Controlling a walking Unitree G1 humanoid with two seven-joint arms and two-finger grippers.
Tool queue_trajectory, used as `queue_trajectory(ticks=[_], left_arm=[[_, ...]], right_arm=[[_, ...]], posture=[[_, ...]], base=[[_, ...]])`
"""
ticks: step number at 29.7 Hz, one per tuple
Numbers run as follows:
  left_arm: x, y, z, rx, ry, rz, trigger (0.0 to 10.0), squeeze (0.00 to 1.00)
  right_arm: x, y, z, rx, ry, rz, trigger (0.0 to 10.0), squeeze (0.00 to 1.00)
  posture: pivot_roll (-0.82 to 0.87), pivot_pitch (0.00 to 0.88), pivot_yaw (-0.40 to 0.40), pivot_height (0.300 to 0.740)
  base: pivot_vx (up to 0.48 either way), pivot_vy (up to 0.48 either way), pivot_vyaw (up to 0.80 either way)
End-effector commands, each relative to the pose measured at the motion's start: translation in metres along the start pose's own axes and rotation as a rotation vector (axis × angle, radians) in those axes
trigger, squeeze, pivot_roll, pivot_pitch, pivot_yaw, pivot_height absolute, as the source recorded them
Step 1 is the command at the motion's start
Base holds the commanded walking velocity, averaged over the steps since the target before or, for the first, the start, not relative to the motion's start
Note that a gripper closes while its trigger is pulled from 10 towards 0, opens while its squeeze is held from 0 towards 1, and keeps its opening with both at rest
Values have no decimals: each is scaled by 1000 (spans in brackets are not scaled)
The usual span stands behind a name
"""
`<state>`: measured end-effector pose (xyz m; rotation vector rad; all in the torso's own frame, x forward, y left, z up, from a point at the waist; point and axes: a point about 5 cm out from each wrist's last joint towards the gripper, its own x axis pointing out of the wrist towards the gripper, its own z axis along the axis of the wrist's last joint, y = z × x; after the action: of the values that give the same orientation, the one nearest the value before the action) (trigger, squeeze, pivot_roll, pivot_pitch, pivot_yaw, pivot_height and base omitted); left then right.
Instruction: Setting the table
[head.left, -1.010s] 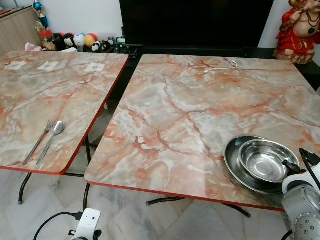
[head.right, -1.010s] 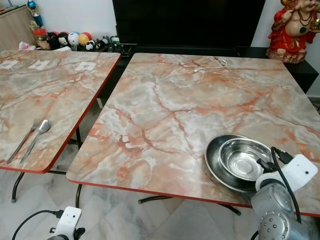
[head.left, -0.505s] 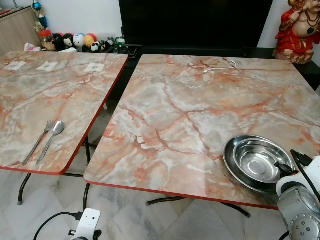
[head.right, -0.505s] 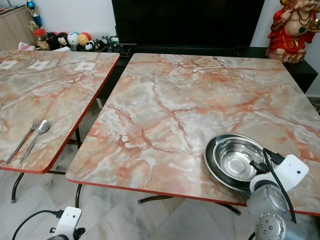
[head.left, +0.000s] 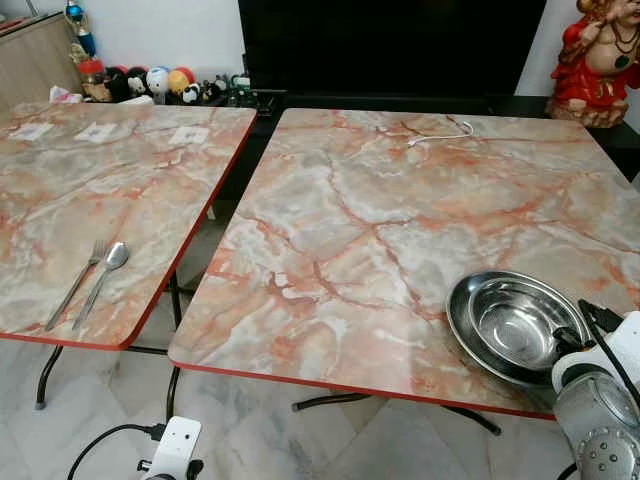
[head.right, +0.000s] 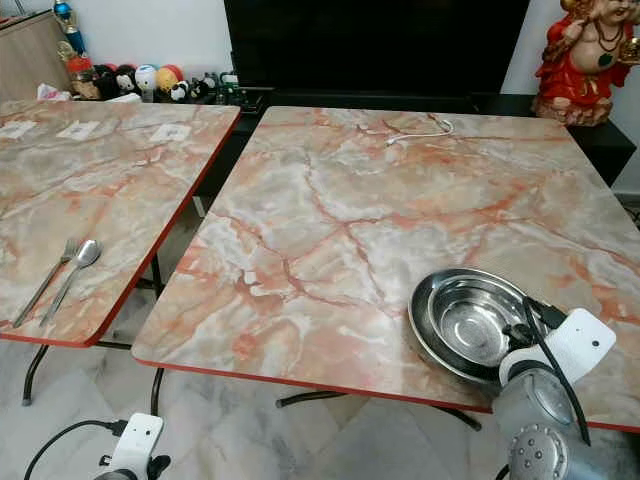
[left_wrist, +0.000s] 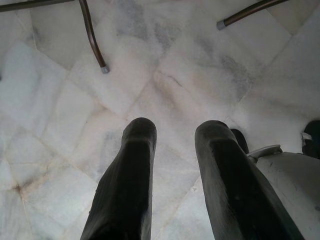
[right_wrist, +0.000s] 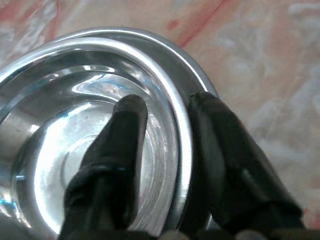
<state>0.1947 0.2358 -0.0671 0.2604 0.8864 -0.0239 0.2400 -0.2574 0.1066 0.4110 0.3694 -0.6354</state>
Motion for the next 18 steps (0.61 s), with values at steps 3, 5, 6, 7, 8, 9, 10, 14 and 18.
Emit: queue_trajectory(ticks=[3, 5, 6, 7, 8, 9, 10, 14, 18], left_arm=[[0, 0, -3, -6, 21, 1, 10000, 0], [0, 0, -3, -7, 21, 2, 10000, 0], [0, 0, -3, -7, 20, 1, 10000, 0], [0, 0, -3, -7, 20, 1, 10000, 0], [0, 0, -2, -9, 18, 1, 10000, 0], [0, 0, -2, -9, 18, 1, 10000, 0], [0, 0, -2, -9, 18, 1, 10000, 0], [0, 0, -2, -8, 18, 0, 10000, 0], [0, 1, -3, -5, 20, 0, 10000, 0]], right_arm=[[-4, 2, 5, -4, -35, 6, 10000, 0], [-5, 0, 9, -46, -80, -19, 10000, 0], [-6, -2, 12, -82, -111, -42, 10000, 0], [-6, -2, 12, -82, -111, -42, 10000, 0], [-9, -5, 15, -72, -142, -71, 10000, 0], [-10, -7, 17, -63, -171, -89, 10000, 0], [-11, -8, 18, -62, -184, -94, 10000, 0], [-19, -7, 32, -129, -362, -113, 10000, 0], [-26, 14, 34, -160, -482, 45, 10000, 0]], posture=[[33, 4, 0, 740], [33, 4, 0, 740], [33, 4, 0, 740], [33, 4, 0, 740], [33, 4, 0, 740], [33, 4, 0, 740], [33, 4, 0, 740], [29, 3, -4, 740], [26, 0, 0, 740]], base=[[0, 0, 0], [0, 0, 0], [0, 0, 0], [0, 0, 0], [0, 0, 0], [0, 0, 0], [0, 0, 0], [0, 0, 0], [0, 0, 0]])
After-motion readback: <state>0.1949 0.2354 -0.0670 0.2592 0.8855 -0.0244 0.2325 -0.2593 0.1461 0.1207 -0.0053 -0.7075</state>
